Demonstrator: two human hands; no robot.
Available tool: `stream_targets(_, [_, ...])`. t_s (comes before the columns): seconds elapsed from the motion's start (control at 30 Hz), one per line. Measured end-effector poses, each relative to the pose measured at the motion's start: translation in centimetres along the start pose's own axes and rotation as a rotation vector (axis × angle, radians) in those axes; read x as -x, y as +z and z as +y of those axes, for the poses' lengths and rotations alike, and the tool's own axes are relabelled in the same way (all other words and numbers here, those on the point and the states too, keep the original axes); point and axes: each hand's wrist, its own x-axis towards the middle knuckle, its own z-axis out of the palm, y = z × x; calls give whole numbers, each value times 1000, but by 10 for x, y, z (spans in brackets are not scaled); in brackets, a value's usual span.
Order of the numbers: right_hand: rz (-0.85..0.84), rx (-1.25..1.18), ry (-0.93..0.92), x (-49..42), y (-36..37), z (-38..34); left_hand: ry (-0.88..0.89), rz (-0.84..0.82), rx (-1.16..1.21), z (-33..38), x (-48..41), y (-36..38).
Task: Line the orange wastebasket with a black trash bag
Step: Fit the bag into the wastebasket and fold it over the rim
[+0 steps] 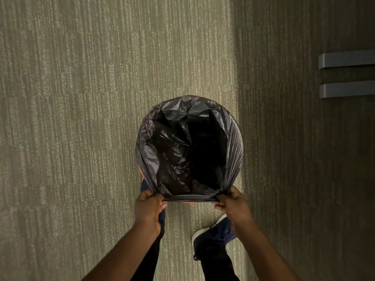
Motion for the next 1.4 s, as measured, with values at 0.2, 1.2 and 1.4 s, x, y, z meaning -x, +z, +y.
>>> stream_targets(0.2, [10, -18, -67, -1, -4, 10, 51, -9, -15, -5, -7, 7])
stream_targets(1.2, [7, -303, -121, -56, -36, -63, 73, -138, 118, 76, -73, 10])
stream_targets(1.4, [170, -217, 33, -72, -24, -65, -17, -115, -43, 80, -90, 20])
